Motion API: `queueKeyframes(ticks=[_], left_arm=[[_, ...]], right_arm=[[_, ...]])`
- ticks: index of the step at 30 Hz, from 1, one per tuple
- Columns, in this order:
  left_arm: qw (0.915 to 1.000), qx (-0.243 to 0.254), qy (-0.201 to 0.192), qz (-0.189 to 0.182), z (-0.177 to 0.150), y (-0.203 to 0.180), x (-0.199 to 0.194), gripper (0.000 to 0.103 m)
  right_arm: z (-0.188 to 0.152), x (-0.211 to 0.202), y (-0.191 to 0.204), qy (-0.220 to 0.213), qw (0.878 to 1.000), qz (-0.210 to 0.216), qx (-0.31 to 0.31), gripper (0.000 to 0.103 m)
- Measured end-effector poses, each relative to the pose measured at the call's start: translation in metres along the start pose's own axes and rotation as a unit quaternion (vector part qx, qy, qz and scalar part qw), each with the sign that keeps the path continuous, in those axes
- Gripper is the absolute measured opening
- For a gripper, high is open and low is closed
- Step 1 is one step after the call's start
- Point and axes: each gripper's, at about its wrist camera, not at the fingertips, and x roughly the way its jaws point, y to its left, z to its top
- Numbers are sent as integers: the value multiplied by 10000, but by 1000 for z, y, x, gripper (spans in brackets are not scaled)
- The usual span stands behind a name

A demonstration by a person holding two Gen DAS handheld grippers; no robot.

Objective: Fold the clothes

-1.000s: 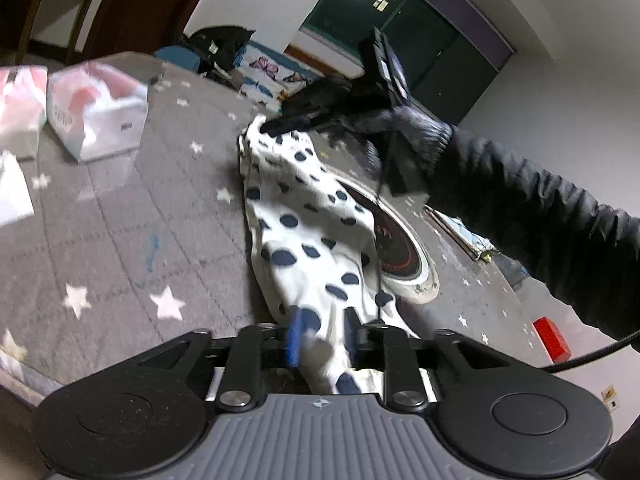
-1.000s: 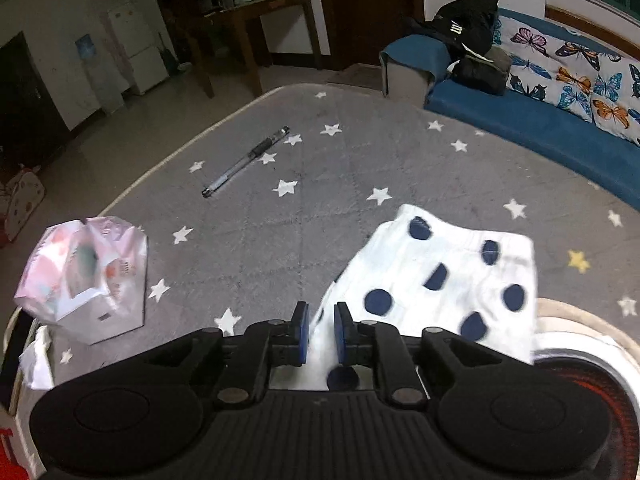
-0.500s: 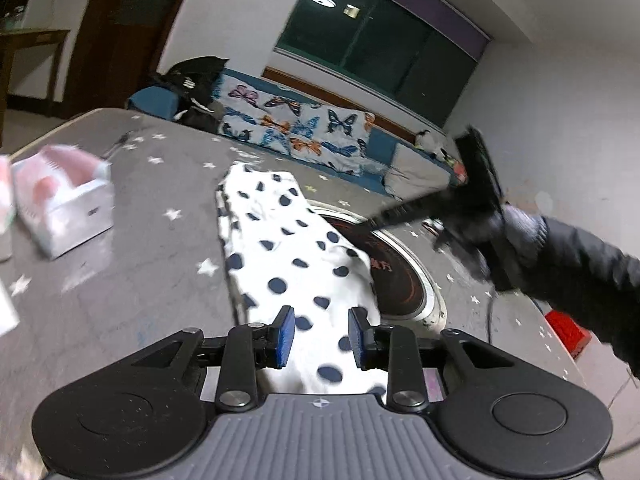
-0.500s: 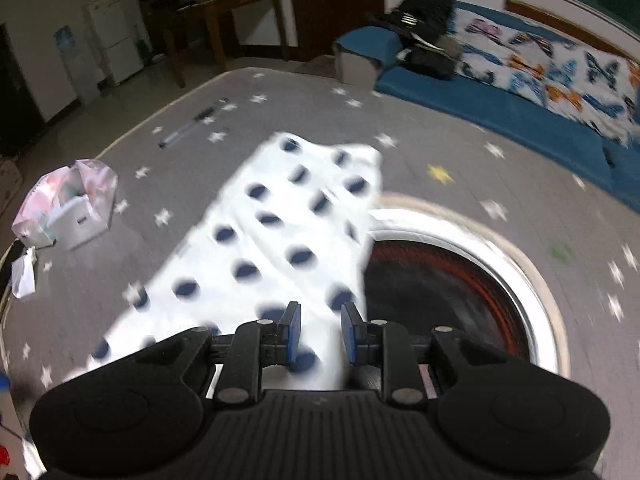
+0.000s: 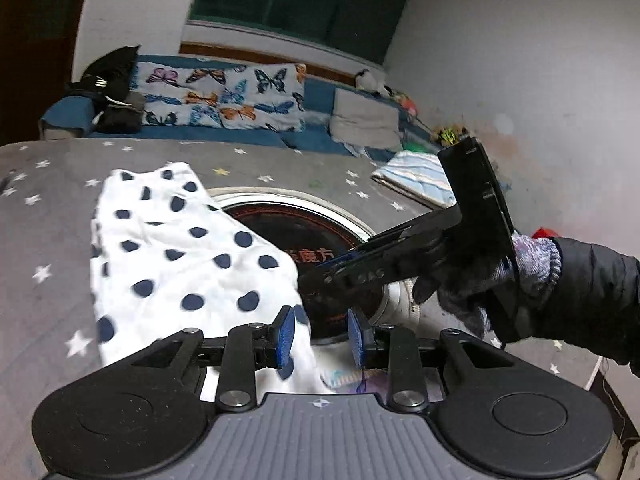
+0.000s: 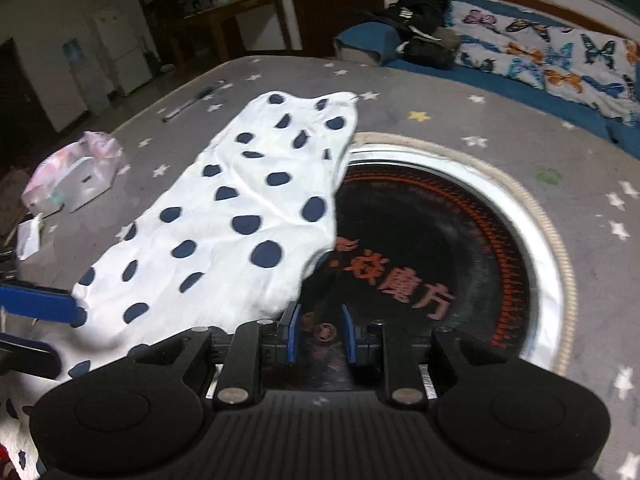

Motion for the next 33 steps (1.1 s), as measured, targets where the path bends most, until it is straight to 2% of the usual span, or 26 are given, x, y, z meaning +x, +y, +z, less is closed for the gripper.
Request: queueKeyframes(ticks=[3,7,10,17,20,21,25,30,33], left_arm=[[9998,59,165,-39,2,4,19,31],[9993,210,284,148,3,8,33,33],[9987,299,289,280,3,12,40,33],[9981,61,349,504,4,29,56,31],[9976,-124,429,529,4,41,60,20],[9973,-168,446,564,4,45,60,20],[9963,-424,438,606,2,61,58,17],[9956,-603,391,594,0,71,57,17],[9958,-603,382,577,-1,72,56,17]], right_arm=[[1,5,-1,-76,9994,326,66,21],[8,6,-4,-216,9953,901,274,22],[16,8,-4,-288,9883,1438,425,22],[34,16,0,-296,9680,2388,705,22],[39,9,0,-448,9650,2485,712,22],[41,6,0,-500,9647,2487,708,22],[38,-5,-12,-626,9766,1963,619,23],[11,-2,-29,-332,9872,1446,580,23],[-3,1,-30,-202,9869,1488,583,23]])
